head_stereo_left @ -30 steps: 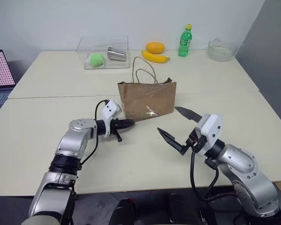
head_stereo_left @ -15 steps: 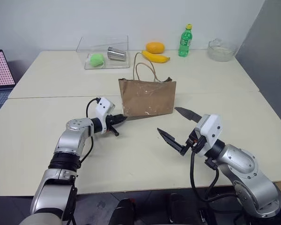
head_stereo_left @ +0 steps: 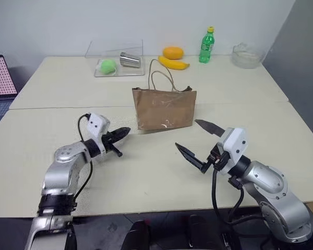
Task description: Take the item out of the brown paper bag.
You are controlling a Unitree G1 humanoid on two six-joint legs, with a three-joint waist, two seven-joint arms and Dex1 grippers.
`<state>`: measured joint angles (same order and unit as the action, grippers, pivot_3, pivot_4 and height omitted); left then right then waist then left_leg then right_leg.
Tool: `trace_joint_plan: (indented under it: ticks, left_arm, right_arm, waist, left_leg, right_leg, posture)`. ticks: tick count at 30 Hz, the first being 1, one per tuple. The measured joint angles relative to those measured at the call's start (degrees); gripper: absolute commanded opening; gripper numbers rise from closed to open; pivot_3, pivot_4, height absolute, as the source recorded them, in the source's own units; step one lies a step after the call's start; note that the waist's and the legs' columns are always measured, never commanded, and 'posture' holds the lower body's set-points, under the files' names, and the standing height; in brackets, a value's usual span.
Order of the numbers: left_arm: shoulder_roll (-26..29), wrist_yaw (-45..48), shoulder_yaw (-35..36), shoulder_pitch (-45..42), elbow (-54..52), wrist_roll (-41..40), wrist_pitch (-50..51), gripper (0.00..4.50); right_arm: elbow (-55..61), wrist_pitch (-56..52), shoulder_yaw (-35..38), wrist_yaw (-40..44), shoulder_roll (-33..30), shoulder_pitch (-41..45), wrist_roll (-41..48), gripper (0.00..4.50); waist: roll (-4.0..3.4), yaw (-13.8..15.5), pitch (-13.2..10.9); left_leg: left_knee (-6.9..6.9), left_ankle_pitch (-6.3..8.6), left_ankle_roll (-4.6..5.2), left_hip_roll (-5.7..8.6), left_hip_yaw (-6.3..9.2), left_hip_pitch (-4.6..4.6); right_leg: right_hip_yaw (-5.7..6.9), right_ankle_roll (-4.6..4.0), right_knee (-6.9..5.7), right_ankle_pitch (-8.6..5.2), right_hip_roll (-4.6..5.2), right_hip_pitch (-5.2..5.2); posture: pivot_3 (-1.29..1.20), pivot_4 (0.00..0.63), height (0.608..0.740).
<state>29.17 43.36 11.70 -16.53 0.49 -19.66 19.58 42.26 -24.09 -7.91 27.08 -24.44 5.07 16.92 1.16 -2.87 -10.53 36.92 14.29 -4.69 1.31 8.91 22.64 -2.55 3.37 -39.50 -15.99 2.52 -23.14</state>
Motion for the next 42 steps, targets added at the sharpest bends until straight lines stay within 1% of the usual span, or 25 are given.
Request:
trace_joint_plan:
  ticks: [3, 6, 9, 10, 14, 17, 20, 23, 25, 27, 30, 34, 37, 39, 41, 42]
  left_arm:
    - [-1.9, -4.9, 2.1, 0.4, -3.1, -0.2, -0.2, 0.02]
    - [-2.5, -7.7, 2.3, 0.3, -3.7, -0.2, -0.2, 0.02]
    - [-2.8, -7.7, 1.9, 0.3, -4.5, -0.6, 0.0, 0.62]
    - [-2.7, -7.5, 1.6, 0.3, -5.0, -0.7, 0.0, 0.89]
    - [-2.4, -4.3, -1.2, 2.0, -9.6, -1.9, -0.3, 2.14]
    - [-2.5, -3.5, -2.6, 2.5, -12.5, -2.8, -0.2, 3.07]
    - [-2.5, -2.7, -3.7, 3.7, -16.8, -4.2, 0.1, 3.07]
    - [-2.4, -2.8, -4.3, 5.3, -20.2, -5.3, 1.2, 3.07]
    - [-2.4, -2.9, -4.5, 6.4, -22.0, -5.4, 1.2, 2.68]
    - [-2.4, -3.1, -4.6, 7.4, -23.5, -5.6, 1.2, 2.22]
    - [-2.4, -4.1, -4.5, 8.6, -25.3, -5.8, 0.8, 1.17]
    - [-2.5, -5.1, -4.4, 9.0, -25.7, -5.8, -0.1, 0.03]
    - [-2.5, -5.7, -4.1, 9.4, -26.0, -6.1, -0.3, 0.03]
    - [-2.6, -6.3, -4.0, 9.6, -26.8, -6.3, -0.3, 0.03]
    - [-2.7, -6.7, -4.0, 9.8, -27.9, -6.4, -0.3, 0.03]
    - [-2.7, -7.2, -4.0, 10.0, -28.3, -6.3, -0.2, 0.0]
  right_arm:
    - [-0.1, 0.1, 0.0, 0.0, 0.3, 0.1, 0.0, 4.5]
    - [-1.0, 0.5, 0.0, 0.2, 0.4, 0.3, -0.1, 4.5]
    - [-1.9, 1.2, 0.0, 0.3, 0.4, 0.5, -0.2, 4.5]
    - [-2.1, 1.3, 0.0, 0.3, 0.4, 0.6, -0.4, 4.5]
    - [-2.6, 1.1, 0.5, -0.7, 1.1, 1.5, -0.4, 4.5]
    - [-2.7, -1.3, 3.1, -2.4, 2.0, 4.3, 0.8, 4.5]
    - [-2.7, -3.2, 5.1, -3.4, 2.4, 6.4, 2.4, 4.5]
    - [-2.8, -4.4, 6.1, -3.4, 2.1, 6.7, 2.8, 4.5]
    - [-3.4, -5.2, 6.7, -3.4, 1.7, 7.7, 3.1, 4.5]
    - [-5.7, -5.8, 6.9, -3.3, 0.8, 10.7, 3.3, 4.5]
    - [-12.5, -6.3, 7.0, -2.8, -1.2, 19.3, 1.9, 4.5]
    - [-22.7, -5.3, 5.8, -0.7, -3.6, 29.4, -1.3, 4.5]
    - [-36.3, -2.4, 2.4, 2.6, -4.0, 39.6, -5.1, 4.5]
    - [-52.2, 3.0, -1.1, 6.1, -3.8, 50.7, -9.2, 4.5]
    - [-63.3, 9.1, -2.5, 8.4, -3.6, 57.5, -12.0, 4.5]
    - [-70.5, 12.9, -3.0, 9.5, -2.7, 61.1, -13.6, 4.12]
  waist:
    - [0.01, 0.3, 0.0]
    - [0.02, 0.6, 0.0]
    - [0.02, 0.7, 0.0]
    - [0.02, 0.8, 0.0]
    - [0.01, 0.8, 0.0]
    - [0.01, 0.7, 0.0]
    - [0.01, 0.8, 0.0]
    - [0.01, 0.8, 0.0]
    - [0.01, 0.7, 0.0]
    - [0.0, 0.6, 0.0]
    - [-0.01, 0.4, 0.0]
    - [-0.02, 0.5, 0.0]
    - [-0.04, 0.1, 0.0]
    - [-0.1, -0.4, -0.1]
    - [-0.08, -0.5, 0.0]
    - [-0.08, -0.5, 0.0]
  left_leg:
    - [0.0, 0.0, 0.0, 0.01, -0.01, 0.0]
    - [-0.01, 0.0, 0.0, 0.02, -0.04, 0.0]
    - [-0.02, 0.0, 0.0, 0.0, -0.04, -0.01]
    - [-0.02, 0.0, 0.0, 0.0, -0.04, -0.01]
    - [-0.03, 0.0, 0.0, 0.0, -0.06, 0.0]
    - [-0.03, 0.0, 0.0, -0.01, -0.07, -0.01]
    - [-0.07, 0.01, 0.0, -0.01, -0.08, 0.0]
    - [-0.09, 0.01, 0.0, -0.01, -0.07, 0.01]
    - [-0.09, 0.01, 0.0, -0.01, -0.12, 0.0]
    - [-0.07, 0.0, 0.0, -0.02, -0.16, -0.01]
    - [-0.07, 0.0, 0.0, -0.04, -0.21, -0.04]
    - [-0.11, 0.0, 0.0, -0.04, -0.21, -0.03]
    - [-0.13, 0.01, 0.01, -0.04, -0.3, -0.01]
    - [-0.15, 0.0, 0.01, -0.07, -0.41, -0.02]
    - [-0.23, 0.01, 0.01, -0.1, -0.37, -0.05]
    - [-0.27, 0.01, 0.01, -0.1, -0.37, -0.05]
  right_leg:
    - [0.01, 0.0, 0.07, 0.0, 0.0, 0.04]
    - [0.01, 0.0, 0.09, 0.0, 0.0, 0.05]
    - [0.02, 0.0, 0.09, 0.0, -0.01, 0.04]
    - [0.01, 0.0, 0.1, 0.0, -0.01, 0.04]
    - [0.0, 0.0, 0.11, 0.01, -0.01, 0.04]
    - [-0.01, -0.01, 0.11, 0.01, -0.02, 0.04]
    - [-0.01, -0.01, 0.16, 0.01, -0.01, 0.04]
    - [0.0, -0.01, 0.19, 0.01, -0.01, 0.04]
    - [-0.04, -0.02, 0.2, 0.01, -0.01, 0.04]
    - [-0.06, -0.02, 0.21, 0.02, -0.02, 0.04]
    - [-0.07, -0.05, 0.21, 0.03, -0.03, 0.04]
    - [-0.05, -0.07, 0.28, 0.04, -0.04, 0.04]
    - [-0.12, -0.12, 0.35, 0.09, -0.03, 0.0]
    - [-0.15, -0.18, 0.41, 0.15, -0.03, -0.04]
    - [-0.1, -0.19, 0.44, 0.16, -0.05, -0.01]
    - [-0.11, -0.19, 0.46, 0.16, -0.05, -0.02]
  posture:
    - [0.0, 0.15, 0.74]
    - [0.0, 0.15, 0.74]
    - [0.0, 0.15, 0.74]
    - [0.0, 0.15, 0.74]
    - [0.0, 0.15, 0.74]
    - [0.0, 0.15, 0.74]
    - [0.0, 0.15, 0.74]
    - [0.0, 0.15, 0.74]
    - [0.0, 0.15, 0.74]
    - [0.0, 0.15, 0.74]
    - [0.0, 0.15, 0.74]
    - [0.0, 0.15, 0.74]
    - [0.0, 0.15, 0.74]
    - [0.0, 0.15, 0.74]
    - [0.0, 0.15, 0.74]
    - [0.0, 0.15, 0.74]
